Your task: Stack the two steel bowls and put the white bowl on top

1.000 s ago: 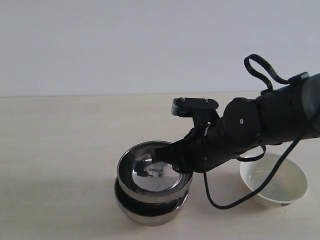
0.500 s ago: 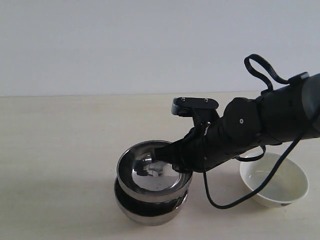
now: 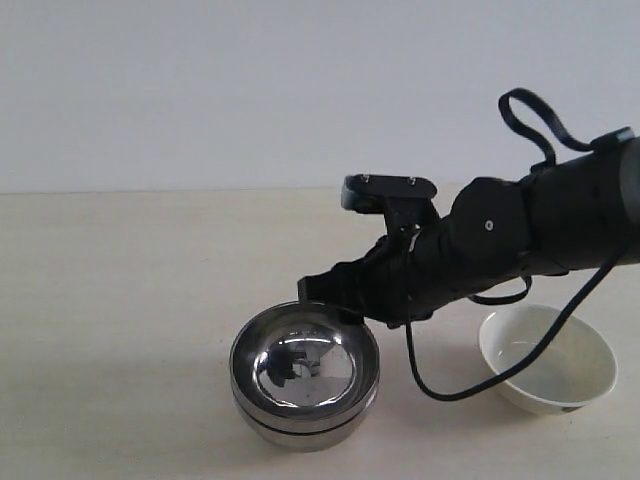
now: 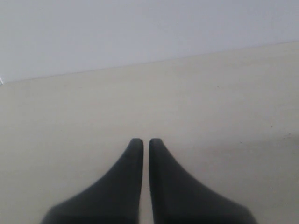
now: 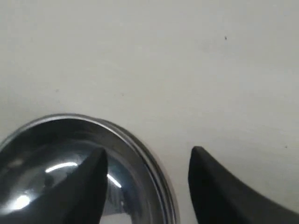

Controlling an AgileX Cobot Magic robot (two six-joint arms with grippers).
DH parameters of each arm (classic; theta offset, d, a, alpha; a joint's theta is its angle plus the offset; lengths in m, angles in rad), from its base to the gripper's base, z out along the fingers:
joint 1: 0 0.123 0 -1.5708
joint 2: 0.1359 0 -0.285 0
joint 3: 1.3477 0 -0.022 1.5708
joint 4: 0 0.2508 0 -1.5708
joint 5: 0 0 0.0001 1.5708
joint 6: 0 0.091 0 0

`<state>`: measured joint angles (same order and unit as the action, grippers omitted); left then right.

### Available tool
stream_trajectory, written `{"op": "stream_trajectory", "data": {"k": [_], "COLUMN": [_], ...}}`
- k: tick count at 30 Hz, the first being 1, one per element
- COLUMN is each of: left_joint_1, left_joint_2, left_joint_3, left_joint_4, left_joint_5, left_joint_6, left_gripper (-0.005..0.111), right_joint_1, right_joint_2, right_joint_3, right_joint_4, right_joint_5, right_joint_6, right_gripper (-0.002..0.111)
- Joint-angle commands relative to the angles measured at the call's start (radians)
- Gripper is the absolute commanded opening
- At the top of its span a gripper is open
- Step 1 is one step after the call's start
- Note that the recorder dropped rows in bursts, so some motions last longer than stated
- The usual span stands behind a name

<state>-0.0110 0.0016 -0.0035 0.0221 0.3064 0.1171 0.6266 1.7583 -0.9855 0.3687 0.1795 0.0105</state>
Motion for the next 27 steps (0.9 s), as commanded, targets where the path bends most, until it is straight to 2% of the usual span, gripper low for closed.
{"op": "stream_trajectory", "data": {"k": [1,5,10,19,27], "left_joint_1": [0.001,0.001,0.001,0.001,0.001], "left_joint_2": [-0.002,-0.002,-0.002,-0.002,-0.002], "left_joint_3": [0.003,0.003,0.003,0.003,0.003], "left_joint_4": [-0.009,-0.009,-0.009,-0.009,-0.009], "left_joint_5": [0.0,0.0,0.0,0.0,0.0], "left_joint_6": [0.003,0.003,0.003,0.003,0.003], "left_gripper": [0.004,0.004,0.004,0.004,0.004], "right_joint_1": [0.001,0.001,0.019,0.172,0.181], "right_joint_2": [-0.08,-0.129,-0.13,-0.076,0.07], "right_joint_3": [-0.016,-0.016,-0.014,-0.014,-0.014], "right_joint_4": [-0.006,-0.008,-0.008,-0.008,-0.006], "right_joint_5": [-0.002,0.047,0.118,0.063,0.021], "right_joint_6": [-0.011,-0.058,-0.081,-0.118,-0.098], "right_gripper": [0.038,0.001,0.0,0.0,0.0]}}
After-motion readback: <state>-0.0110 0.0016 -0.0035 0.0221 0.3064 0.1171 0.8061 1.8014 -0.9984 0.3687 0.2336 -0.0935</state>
